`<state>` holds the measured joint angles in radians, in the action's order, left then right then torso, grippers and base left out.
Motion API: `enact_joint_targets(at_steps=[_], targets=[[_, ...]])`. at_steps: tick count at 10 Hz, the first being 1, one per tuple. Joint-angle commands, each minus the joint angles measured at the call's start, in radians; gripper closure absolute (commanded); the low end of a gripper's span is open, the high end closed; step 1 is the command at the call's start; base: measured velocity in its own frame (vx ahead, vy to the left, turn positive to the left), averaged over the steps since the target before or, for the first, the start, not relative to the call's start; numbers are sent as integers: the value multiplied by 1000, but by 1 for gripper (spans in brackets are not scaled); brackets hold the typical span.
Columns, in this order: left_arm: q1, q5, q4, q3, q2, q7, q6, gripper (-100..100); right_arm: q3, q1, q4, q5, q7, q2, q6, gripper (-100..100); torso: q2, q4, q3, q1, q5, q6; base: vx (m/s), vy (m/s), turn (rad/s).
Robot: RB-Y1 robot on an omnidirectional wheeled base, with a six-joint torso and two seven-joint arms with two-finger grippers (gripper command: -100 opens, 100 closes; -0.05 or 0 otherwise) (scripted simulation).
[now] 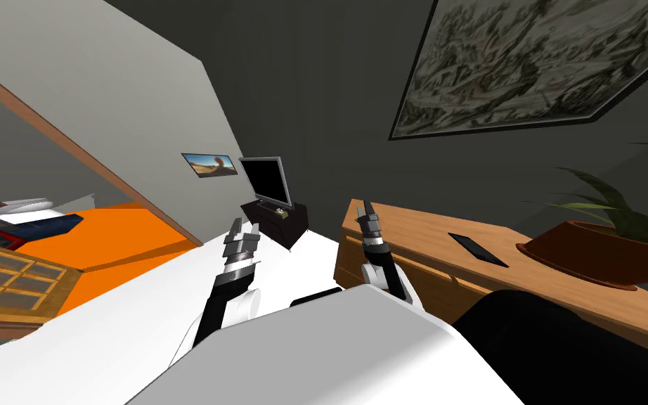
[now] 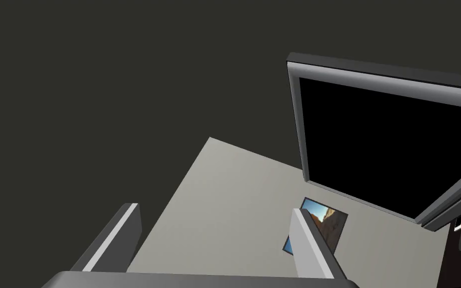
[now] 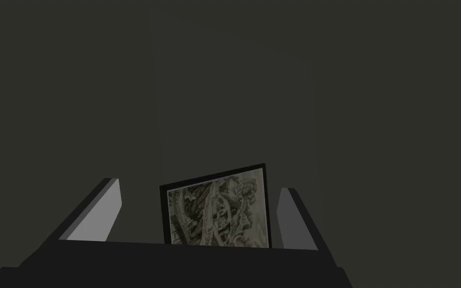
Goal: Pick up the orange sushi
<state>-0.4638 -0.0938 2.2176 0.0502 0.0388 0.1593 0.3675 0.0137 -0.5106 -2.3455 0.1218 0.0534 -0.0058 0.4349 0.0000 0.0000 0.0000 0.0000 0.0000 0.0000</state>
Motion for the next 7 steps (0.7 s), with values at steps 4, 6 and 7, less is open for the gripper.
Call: enact_joint_targets(at_steps=[4,6,7], targets=[[0,0,0,0,0,0,0,0,12,-36,55,22,0,-129,47,-100,7,1,4,6,1,0,-96,80,-128],[0,0,0,0,0,0,0,0,15,-47,78,31,1,-178,64,-100,8,2,5,6,1,0,-99,77,-79],[0,0,0,0,0,0,0,0,18,-60,106,41,3,-207,83,-100,7,2,4,5,1,0,-130,121,-173]])
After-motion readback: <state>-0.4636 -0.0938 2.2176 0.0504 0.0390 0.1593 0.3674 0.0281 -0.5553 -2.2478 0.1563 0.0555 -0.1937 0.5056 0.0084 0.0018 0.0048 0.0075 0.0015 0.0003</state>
